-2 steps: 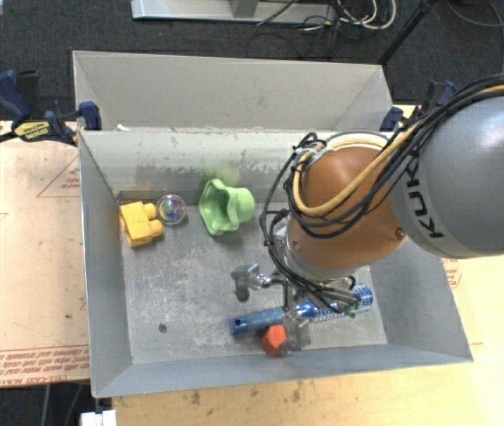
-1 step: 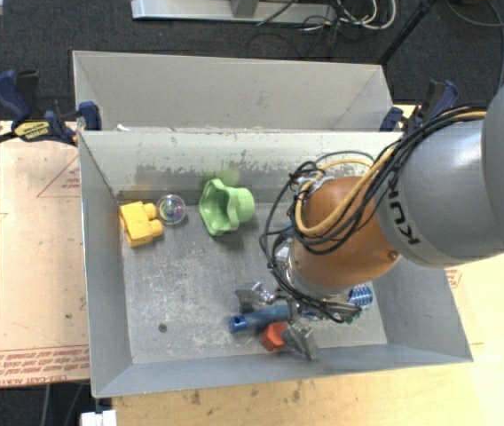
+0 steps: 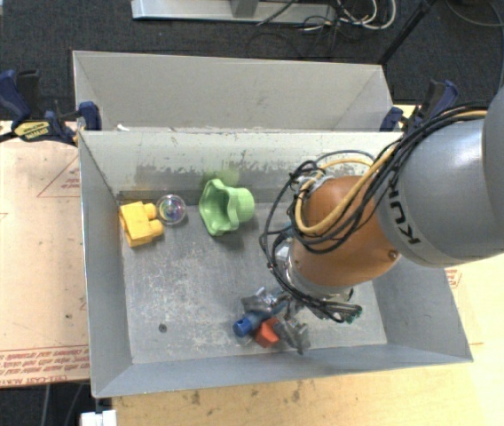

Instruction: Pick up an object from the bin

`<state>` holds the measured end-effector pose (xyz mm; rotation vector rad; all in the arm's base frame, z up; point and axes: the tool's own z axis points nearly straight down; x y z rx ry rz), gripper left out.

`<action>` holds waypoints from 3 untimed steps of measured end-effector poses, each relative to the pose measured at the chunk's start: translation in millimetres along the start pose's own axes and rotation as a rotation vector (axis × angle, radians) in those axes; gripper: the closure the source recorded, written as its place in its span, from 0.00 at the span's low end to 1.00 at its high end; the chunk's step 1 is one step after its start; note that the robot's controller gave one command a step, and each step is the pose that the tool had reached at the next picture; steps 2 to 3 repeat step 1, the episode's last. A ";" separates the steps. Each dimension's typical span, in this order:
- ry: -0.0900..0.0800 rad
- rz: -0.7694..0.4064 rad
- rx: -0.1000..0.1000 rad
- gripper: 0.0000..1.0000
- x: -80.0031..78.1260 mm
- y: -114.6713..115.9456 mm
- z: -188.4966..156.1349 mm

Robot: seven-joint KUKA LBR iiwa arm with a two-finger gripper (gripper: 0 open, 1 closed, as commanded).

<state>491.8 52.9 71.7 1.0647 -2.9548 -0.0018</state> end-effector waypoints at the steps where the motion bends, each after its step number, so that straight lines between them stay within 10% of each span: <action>1: -0.009 -0.015 0.005 1.00 -21.2 -0.8 -135.6; 3: -0.009 -0.015 0.005 1.00 -21.2 -0.8 -135.6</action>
Offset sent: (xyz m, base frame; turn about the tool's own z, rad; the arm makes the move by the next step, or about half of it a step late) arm 0.0150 0.0115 0.1322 -0.0178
